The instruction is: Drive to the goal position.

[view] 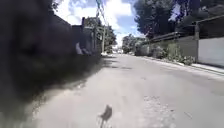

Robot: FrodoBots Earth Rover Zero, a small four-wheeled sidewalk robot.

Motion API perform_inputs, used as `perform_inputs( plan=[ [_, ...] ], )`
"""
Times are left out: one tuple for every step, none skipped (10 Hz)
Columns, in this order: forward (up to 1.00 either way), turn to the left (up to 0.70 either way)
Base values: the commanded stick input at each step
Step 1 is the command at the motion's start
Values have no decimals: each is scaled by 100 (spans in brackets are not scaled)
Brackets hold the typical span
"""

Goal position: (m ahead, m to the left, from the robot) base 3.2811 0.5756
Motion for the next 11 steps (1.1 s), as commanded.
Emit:
perform_inputs(
  plan=[
    [100,1],
    [100,1],
    [100,1],
    [100,0],
    [100,-4],
    [100,-30],
    [100,-38],
    [100,-37],
    [100,-38],
    [100,-38],
    [100,-38]
  ],
)
